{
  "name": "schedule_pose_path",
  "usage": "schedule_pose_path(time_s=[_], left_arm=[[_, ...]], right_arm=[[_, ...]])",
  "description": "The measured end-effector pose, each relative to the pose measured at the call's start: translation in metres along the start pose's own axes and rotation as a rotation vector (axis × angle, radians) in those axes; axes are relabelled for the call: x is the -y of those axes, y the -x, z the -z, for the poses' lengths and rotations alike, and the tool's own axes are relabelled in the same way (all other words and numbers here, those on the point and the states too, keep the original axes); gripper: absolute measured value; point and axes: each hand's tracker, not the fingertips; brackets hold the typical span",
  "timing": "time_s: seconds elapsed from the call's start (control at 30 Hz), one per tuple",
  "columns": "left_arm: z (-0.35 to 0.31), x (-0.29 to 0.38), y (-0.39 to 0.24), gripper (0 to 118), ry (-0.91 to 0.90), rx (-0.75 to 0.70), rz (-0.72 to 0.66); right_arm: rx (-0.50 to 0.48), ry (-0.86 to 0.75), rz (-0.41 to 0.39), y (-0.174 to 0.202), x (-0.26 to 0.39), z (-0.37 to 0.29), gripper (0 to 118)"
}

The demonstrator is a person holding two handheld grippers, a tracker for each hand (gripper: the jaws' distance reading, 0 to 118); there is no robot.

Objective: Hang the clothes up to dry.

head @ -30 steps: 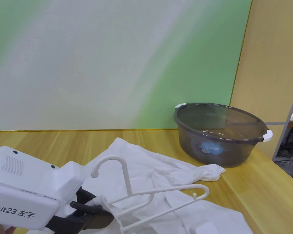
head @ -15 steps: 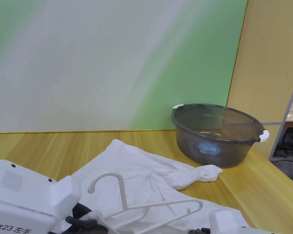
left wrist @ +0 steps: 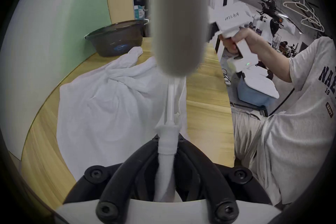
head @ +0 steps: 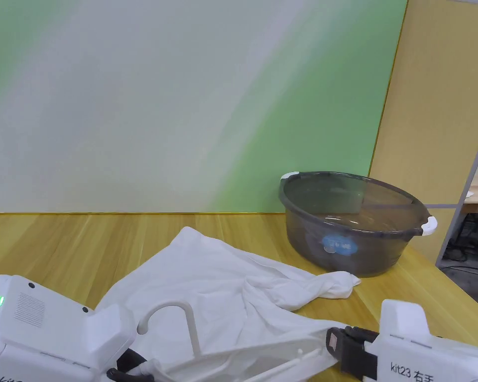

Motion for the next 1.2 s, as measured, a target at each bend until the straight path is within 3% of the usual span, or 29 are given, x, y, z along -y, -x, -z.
schedule_pose_path(time_s=[0.17, 0.37, 0.43, 0.5, 0.77, 0.83, 1.0, 1.03, 1.1, 1.2], left_arm=[[0.007, 0.009, 0.005, 3, 0.006, -0.032, -0.024], [0.007, 0.005, 0.012, 3, -0.013, -0.101, -0.053], [0.007, 0.004, 0.012, 3, -0.021, -0.132, -0.044], [0.008, -0.001, 0.013, 3, -0.032, -0.138, -0.054], [0.018, -0.003, 0.011, 3, -0.055, -0.196, -0.036], [0.021, -0.003, 0.007, 3, -0.038, -0.170, -0.004], [0.025, 0.003, -0.005, 3, -0.027, -0.164, 0.027], [0.024, 0.002, -0.003, 3, -0.019, -0.150, 0.015], [0.022, 0.002, -0.005, 3, -0.038, -0.150, 0.031], [0.019, -0.002, 0.000, 3, -0.036, -0.147, 0.026]], right_arm=[[-0.033, -0.062, -0.052, 0.019, -0.014, -0.022, 1], [-0.163, -0.102, -0.123, 0.049, -0.026, -0.054, 1], [-0.267, -0.083, -0.117, 0.058, -0.025, -0.061, 1], [-0.378, -0.039, -0.126, 0.069, -0.019, -0.066, 1], [-0.676, 0.417, -0.397, 0.132, 0.070, -0.032, 1], [-0.633, 0.460, -0.462, 0.141, 0.083, -0.022, 1], [-0.634, 0.475, -0.473, 0.138, 0.082, -0.004, 3], [-0.637, 0.454, -0.498, 0.137, 0.078, -0.003, 12], [-0.622, 0.396, -0.601, 0.133, 0.067, -0.008, 69], [-0.660, 0.318, -0.722, 0.122, 0.036, -0.015, 92]])
